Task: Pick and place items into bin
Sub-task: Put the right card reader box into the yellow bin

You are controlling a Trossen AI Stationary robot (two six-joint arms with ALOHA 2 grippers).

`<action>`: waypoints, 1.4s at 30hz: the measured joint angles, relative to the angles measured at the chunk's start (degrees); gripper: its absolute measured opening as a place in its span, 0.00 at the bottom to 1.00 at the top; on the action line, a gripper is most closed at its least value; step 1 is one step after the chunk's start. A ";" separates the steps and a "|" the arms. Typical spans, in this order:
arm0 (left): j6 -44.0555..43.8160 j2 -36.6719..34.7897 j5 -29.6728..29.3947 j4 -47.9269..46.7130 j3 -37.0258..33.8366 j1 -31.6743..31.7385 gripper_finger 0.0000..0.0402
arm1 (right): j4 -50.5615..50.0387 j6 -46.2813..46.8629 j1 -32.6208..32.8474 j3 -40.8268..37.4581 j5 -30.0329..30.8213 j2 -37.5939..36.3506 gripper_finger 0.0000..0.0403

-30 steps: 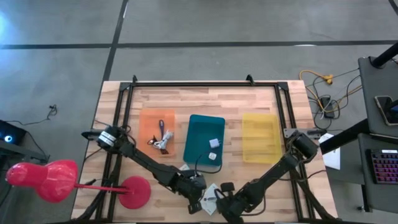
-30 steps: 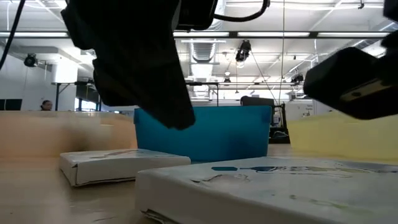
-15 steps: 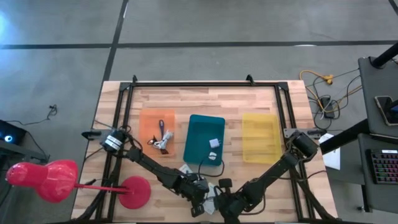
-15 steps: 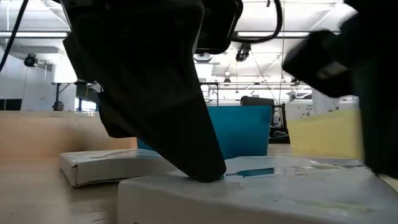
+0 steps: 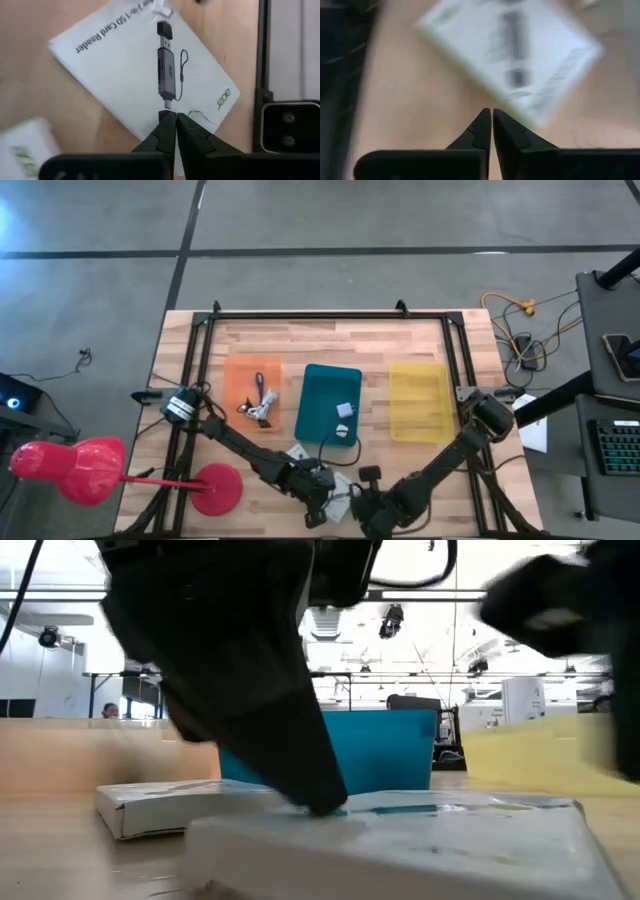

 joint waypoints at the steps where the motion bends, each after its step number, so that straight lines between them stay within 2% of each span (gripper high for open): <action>1: 0.27 -0.49 -1.63 -0.29 0.22 -0.03 0.00 | 0.74 0.06 0.08 -0.14 -1.33 0.33 0.02; 3: 0.33 -1.99 -5.15 -2.26 0.65 -0.04 0.00 | 1.61 0.39 0.11 -0.27 -3.43 1.41 0.02; 7: 0.22 -3.70 -8.82 -4.72 0.73 0.01 0.00 | 3.13 1.04 -0.86 -0.40 -2.71 2.72 0.02; 18: -2.53 -2.98 -6.21 -6.02 -2.91 -0.07 0.00 | 5.38 -0.41 -2.66 -0.27 -2.37 3.61 0.02; 24: -3.15 -2.83 -3.86 -4.63 -5.43 -0.09 0.00 | 6.26 -0.85 -3.09 -0.36 -0.04 3.81 0.02; 37: -2.74 -2.35 -3.70 -2.53 -5.67 0.03 0.00 | 7.45 -0.89 -5.04 -0.30 3.02 2.43 0.02; 42: -2.70 -2.29 -3.94 -1.95 -5.69 0.07 0.00 | 4.75 -3.21 -5.66 1.62 4.69 0.68 0.08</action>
